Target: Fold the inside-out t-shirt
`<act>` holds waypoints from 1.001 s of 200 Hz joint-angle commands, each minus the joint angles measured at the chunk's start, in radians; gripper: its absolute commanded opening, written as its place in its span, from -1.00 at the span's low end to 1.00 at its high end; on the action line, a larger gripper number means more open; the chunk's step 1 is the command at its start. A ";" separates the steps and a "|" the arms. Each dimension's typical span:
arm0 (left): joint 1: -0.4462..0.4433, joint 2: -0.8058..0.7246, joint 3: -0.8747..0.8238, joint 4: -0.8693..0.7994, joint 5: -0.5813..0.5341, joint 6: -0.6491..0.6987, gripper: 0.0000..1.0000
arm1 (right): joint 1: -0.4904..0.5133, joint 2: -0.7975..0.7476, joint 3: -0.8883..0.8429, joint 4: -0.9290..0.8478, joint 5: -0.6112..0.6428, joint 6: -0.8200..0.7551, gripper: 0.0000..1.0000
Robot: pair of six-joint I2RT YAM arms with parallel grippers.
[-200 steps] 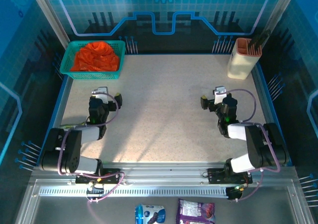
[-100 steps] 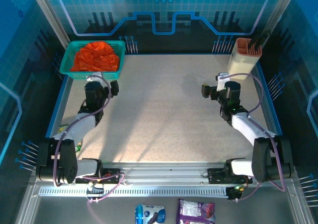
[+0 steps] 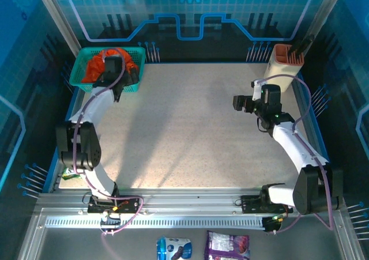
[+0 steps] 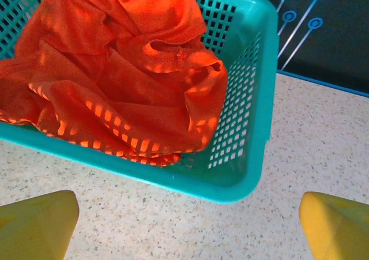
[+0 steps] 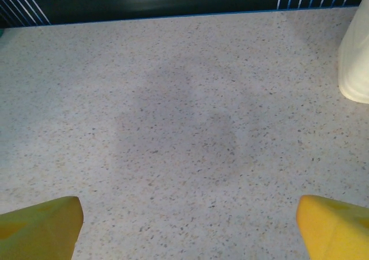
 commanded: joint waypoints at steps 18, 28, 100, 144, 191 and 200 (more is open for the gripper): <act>0.032 0.175 0.285 -0.227 0.042 -0.079 0.99 | 0.017 -0.040 0.018 -0.123 -0.040 0.030 0.89; 0.033 0.222 0.354 -0.257 0.055 -0.090 0.99 | 0.020 -0.050 0.015 -0.129 -0.036 0.028 0.89; -0.011 0.488 0.751 -0.432 -0.090 -0.321 0.84 | 0.026 -0.086 -0.004 -0.143 -0.021 0.027 0.88; -0.050 0.638 1.007 -0.578 -0.145 -0.390 0.72 | 0.033 -0.095 -0.035 -0.148 -0.017 0.031 0.88; -0.066 0.667 0.984 -0.588 -0.217 -0.539 0.57 | 0.035 -0.098 -0.057 -0.141 -0.022 0.034 0.87; -0.071 0.670 0.972 -0.579 -0.233 -0.556 0.55 | 0.036 -0.098 -0.059 -0.141 -0.024 0.033 0.88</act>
